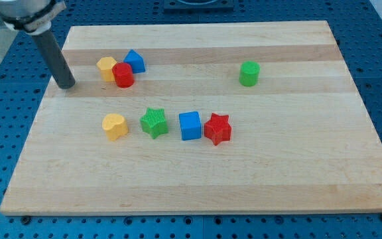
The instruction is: Slide the yellow hexagon and red circle towards the center
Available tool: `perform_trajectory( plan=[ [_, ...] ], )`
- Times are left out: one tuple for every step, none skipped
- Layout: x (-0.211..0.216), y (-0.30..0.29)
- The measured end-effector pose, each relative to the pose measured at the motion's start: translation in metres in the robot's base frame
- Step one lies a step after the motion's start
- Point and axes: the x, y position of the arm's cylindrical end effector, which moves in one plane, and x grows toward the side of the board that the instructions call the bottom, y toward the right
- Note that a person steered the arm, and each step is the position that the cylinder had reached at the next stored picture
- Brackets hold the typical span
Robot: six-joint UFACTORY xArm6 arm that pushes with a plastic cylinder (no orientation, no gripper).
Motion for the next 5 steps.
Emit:
perform_trajectory(
  plan=[
    [-0.028,0.0],
    [-0.03,0.011],
    [-0.03,0.031],
    [-0.03,0.045],
    [-0.031,0.055]
  ],
)
